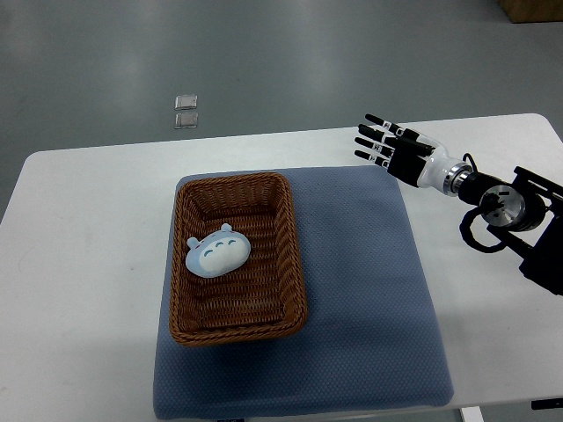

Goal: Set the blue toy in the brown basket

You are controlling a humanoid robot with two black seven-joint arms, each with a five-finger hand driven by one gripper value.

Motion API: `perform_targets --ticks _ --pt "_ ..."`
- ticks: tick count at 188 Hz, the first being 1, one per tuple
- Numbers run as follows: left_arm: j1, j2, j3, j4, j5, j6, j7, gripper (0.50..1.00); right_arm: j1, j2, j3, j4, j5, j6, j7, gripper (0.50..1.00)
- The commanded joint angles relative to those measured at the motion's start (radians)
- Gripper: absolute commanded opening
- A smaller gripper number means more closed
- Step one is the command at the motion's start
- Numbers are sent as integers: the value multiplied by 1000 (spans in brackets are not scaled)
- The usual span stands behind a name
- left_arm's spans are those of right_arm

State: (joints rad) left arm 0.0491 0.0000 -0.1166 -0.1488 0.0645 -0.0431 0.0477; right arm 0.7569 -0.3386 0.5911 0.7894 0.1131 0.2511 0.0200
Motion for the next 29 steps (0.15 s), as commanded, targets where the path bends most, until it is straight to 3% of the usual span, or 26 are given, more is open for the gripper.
perform_targets --ticks 1,29 --pt "0 0 0 0 0 0 0 1000 -4 9 3 -9 -3 5 6 915" --pt "0 0 0 0 0 0 0 1000 -7 9 3 -12 -3 4 8 917"
